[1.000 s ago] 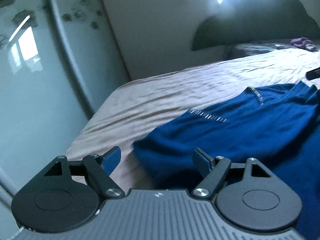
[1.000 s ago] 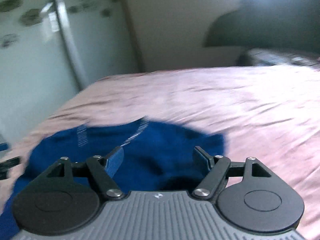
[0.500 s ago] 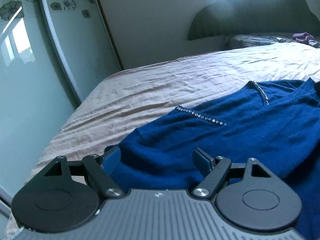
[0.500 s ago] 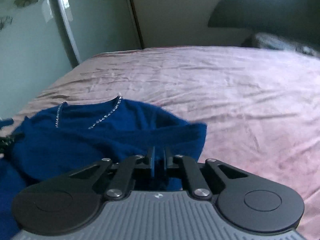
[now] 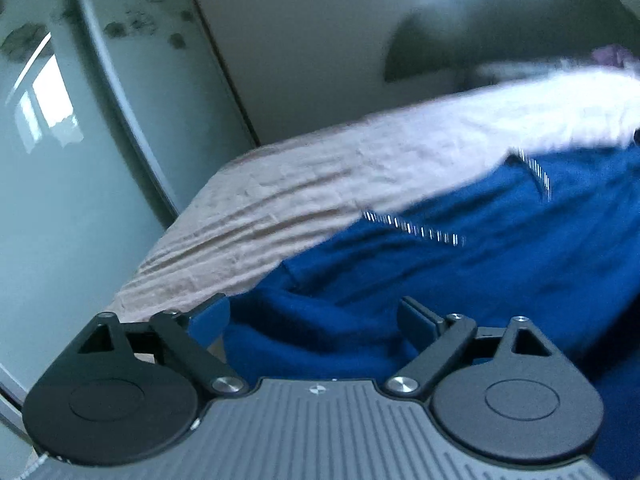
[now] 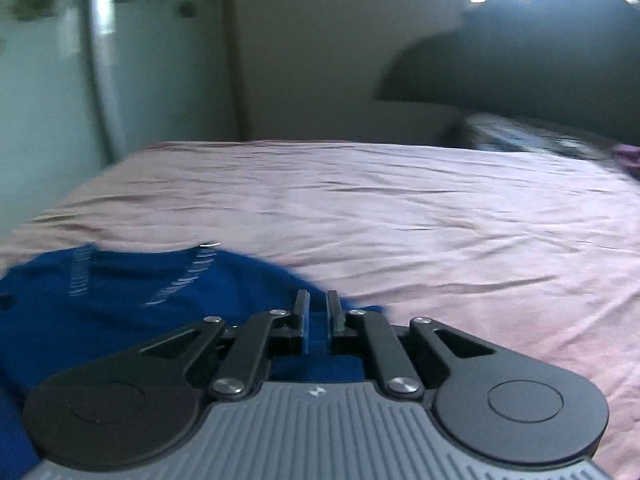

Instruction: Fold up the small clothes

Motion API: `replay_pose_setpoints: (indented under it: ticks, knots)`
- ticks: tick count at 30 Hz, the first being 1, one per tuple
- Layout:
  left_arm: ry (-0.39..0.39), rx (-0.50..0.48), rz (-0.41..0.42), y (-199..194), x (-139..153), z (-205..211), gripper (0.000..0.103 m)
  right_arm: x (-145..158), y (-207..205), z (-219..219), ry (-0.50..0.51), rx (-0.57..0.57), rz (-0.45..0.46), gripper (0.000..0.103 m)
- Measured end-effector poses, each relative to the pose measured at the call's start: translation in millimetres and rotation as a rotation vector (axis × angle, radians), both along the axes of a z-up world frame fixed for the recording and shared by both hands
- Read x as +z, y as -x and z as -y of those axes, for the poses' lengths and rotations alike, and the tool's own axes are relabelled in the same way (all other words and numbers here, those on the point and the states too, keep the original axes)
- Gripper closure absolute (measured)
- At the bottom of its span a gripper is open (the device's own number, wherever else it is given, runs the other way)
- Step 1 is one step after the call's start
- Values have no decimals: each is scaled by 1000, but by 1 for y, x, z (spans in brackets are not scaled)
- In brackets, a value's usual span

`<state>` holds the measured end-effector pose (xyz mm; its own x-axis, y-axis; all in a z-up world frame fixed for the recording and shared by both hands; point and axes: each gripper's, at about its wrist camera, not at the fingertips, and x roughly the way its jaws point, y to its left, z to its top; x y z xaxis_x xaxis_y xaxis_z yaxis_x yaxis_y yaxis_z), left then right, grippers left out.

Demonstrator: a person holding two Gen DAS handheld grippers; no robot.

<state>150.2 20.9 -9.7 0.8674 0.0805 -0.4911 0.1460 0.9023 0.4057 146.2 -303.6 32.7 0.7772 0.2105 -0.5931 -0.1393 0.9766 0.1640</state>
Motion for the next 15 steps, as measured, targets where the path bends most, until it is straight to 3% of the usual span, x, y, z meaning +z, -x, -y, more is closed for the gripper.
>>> replay_pose_setpoints:
  ticks: [2, 3, 6, 7, 9, 10, 12, 15]
  knots:
    - [-9, 19, -35, -5, -7, 1, 12, -10, -4, -12, 40, 61, -99, 95]
    - [22, 36, -41, -3, -5, -1, 15, -16, -4, -16, 83, 58, -125, 96]
    - [137, 11, -48, 10, 9, -9, 11, -8, 8, -13, 85, -36, -92, 93]
    - [162, 3, -53, 15, 11, -11, 8, -4, 15, -12, 60, -54, -68, 86]
    - [161, -15, -93, 16, 4, -10, 8, -3, 23, -13, -9, -25, -56, 51]
    - [141, -13, -113, 13, -2, -8, 7, -7, 25, -16, -40, 7, -68, 19]
    - [142, 6, -109, 14, -7, -10, 7, -18, 27, -24, -5, 39, -97, 14]
    - [175, 30, -124, 21, 2, -14, 9, -13, 41, -32, 58, -29, -69, 14]
